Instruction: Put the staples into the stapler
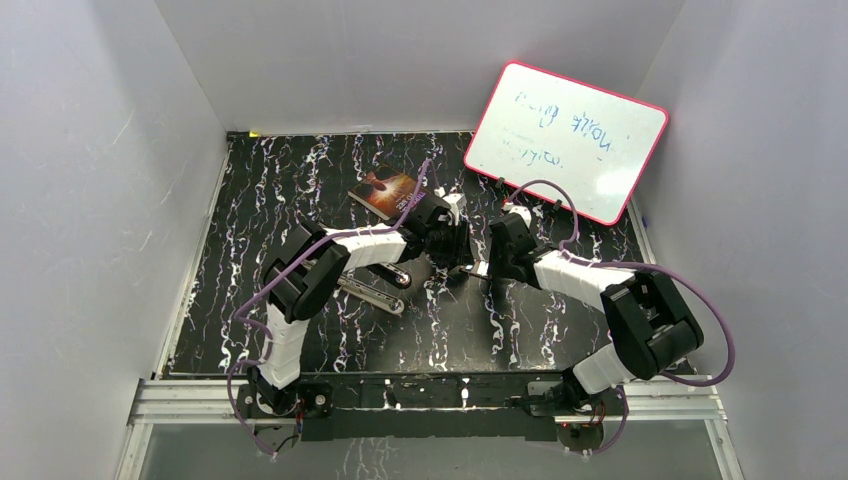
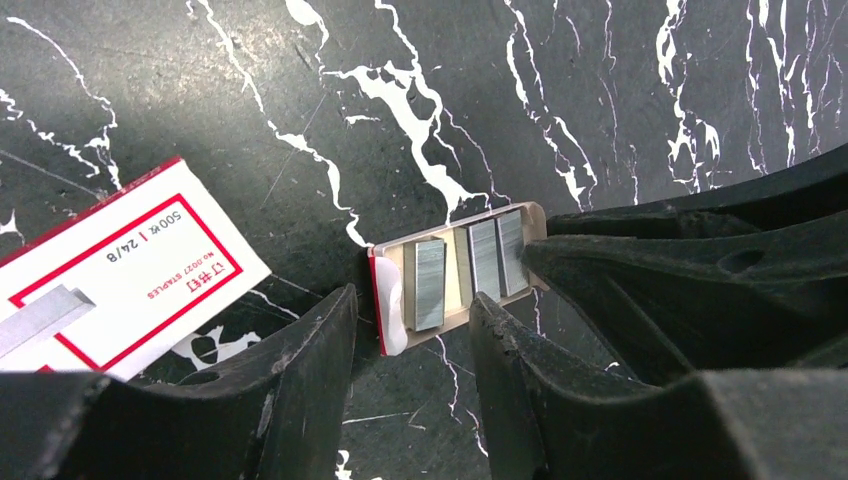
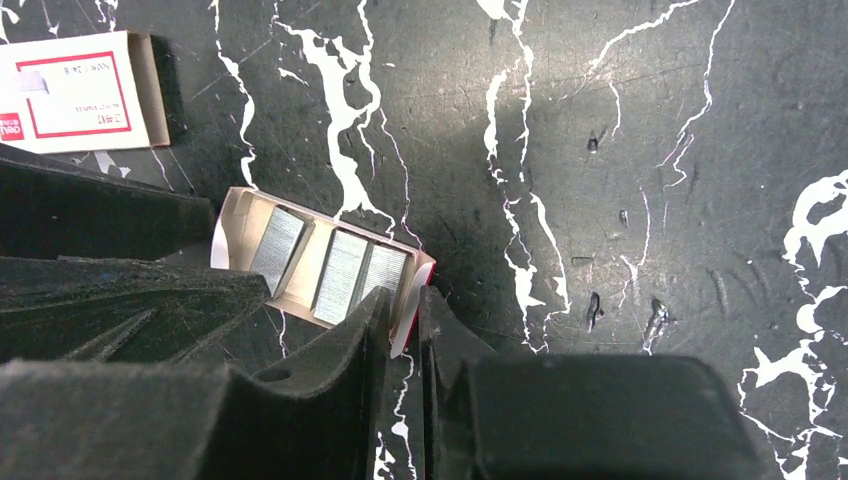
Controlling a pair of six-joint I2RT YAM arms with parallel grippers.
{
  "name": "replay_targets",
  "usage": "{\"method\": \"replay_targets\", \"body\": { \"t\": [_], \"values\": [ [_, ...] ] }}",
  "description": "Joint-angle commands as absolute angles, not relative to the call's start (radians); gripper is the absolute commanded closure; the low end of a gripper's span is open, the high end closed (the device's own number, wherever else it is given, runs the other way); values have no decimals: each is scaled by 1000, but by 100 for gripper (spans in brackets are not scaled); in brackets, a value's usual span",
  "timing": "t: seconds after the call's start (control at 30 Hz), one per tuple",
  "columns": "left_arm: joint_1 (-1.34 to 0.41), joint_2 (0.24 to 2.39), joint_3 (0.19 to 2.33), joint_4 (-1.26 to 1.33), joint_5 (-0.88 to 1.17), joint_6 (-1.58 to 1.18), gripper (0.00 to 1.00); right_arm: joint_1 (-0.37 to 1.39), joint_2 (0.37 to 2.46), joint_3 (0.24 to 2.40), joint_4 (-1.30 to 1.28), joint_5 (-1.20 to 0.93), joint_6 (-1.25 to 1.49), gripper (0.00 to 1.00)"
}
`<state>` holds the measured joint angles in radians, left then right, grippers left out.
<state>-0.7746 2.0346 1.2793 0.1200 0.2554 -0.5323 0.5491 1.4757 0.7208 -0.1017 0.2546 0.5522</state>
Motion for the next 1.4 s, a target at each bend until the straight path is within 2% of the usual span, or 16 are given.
{"method": "replay_targets", "body": {
  "t": [0.0, 0.3, 0.63, 1.37],
  "values": [
    [-778, 2054, 1317, 110, 295, -527, 56, 543, 1484, 701, -68, 260, 566, 74],
    [-778, 2075, 1343, 60, 259, -487, 55, 543, 1486, 700, -69, 269, 566, 74],
    [-778, 2057, 1352, -33, 143, -420, 71, 542, 1492, 700, -66, 267, 566, 74],
    [-776, 2005, 1330, -54, 72, -392, 80, 543, 1499, 703, -63, 267, 563, 74]
  ]
}}
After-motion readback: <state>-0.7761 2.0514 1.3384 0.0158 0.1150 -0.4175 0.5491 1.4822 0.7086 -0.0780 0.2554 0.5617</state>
